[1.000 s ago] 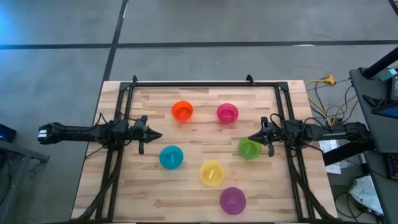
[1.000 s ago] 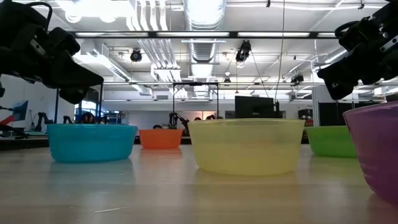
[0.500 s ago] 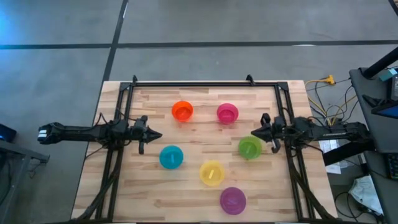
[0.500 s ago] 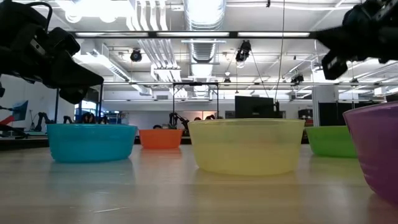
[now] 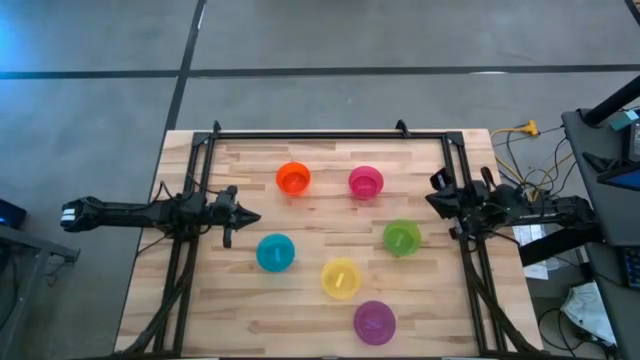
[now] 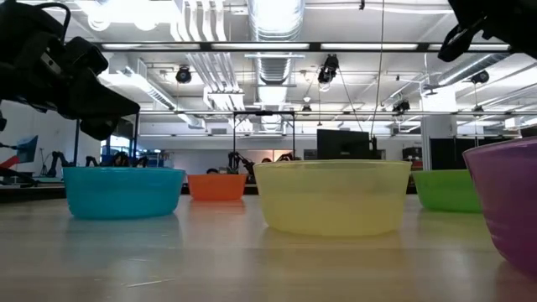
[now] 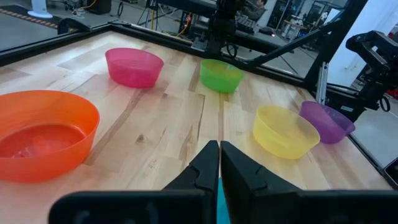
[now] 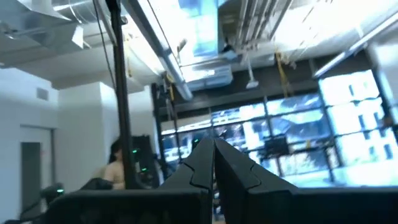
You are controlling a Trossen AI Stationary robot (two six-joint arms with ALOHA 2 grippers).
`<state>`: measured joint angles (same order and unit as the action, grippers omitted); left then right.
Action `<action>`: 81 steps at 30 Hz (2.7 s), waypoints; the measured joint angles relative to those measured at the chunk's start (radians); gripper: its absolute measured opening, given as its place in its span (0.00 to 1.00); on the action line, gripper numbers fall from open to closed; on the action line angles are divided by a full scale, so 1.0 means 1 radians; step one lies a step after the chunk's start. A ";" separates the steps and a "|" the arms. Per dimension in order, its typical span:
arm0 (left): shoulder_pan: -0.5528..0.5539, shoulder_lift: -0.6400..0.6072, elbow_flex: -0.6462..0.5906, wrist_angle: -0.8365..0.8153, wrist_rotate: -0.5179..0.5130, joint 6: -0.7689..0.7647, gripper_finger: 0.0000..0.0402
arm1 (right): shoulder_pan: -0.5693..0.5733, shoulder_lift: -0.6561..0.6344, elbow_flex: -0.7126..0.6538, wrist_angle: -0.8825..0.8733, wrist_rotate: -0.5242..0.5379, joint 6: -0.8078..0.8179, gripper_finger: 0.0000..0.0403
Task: Nest bowls inside each other
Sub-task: Stack the pink bowl on the yellow bowl
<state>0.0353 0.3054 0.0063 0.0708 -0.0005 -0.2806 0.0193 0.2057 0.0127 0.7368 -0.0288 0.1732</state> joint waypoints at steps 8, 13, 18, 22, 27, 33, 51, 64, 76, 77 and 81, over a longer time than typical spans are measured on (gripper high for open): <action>0.000 0.000 0.000 0.000 0.000 0.000 0.00 | 0.000 0.084 0.000 0.002 0.004 -0.272 0.02; 0.000 0.000 0.000 0.000 0.000 0.000 0.00 | 0.000 0.180 0.000 0.020 0.005 -0.466 0.02; 0.000 0.000 0.000 0.000 0.000 0.000 0.00 | 0.000 0.295 0.000 0.206 0.147 -0.574 0.02; 0.000 0.000 0.000 0.000 0.000 0.000 0.00 | 0.000 0.360 0.000 0.296 0.321 -0.627 0.02; 0.000 0.000 0.000 0.000 0.000 0.000 0.00 | 0.000 0.421 0.000 0.228 0.314 -0.589 0.02; 0.000 0.000 0.000 0.000 0.000 0.000 0.00 | 0.000 0.523 0.001 0.253 0.292 -0.378 0.02; 0.000 0.000 0.000 0.000 0.000 0.000 0.00 | 0.000 0.790 0.654 -0.497 0.053 -0.438 0.02; 0.000 0.000 0.000 0.000 0.000 0.000 0.00 | -0.001 1.170 1.154 -1.548 0.055 -0.432 0.06; 0.000 0.000 0.000 0.000 0.000 0.000 0.00 | -0.098 1.438 1.393 -1.872 0.055 -0.414 0.28; 0.000 0.000 0.000 0.000 0.000 0.000 0.00 | -0.110 1.443 1.394 -1.872 0.055 -0.421 0.29; 0.000 0.000 0.000 0.000 0.000 0.000 0.00 | -0.170 1.449 1.380 -1.858 0.055 -0.473 0.33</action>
<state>0.0349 0.3054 0.0063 0.0708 -0.0004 -0.2808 -0.1506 1.6547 1.3924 -1.1210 0.0265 -0.2994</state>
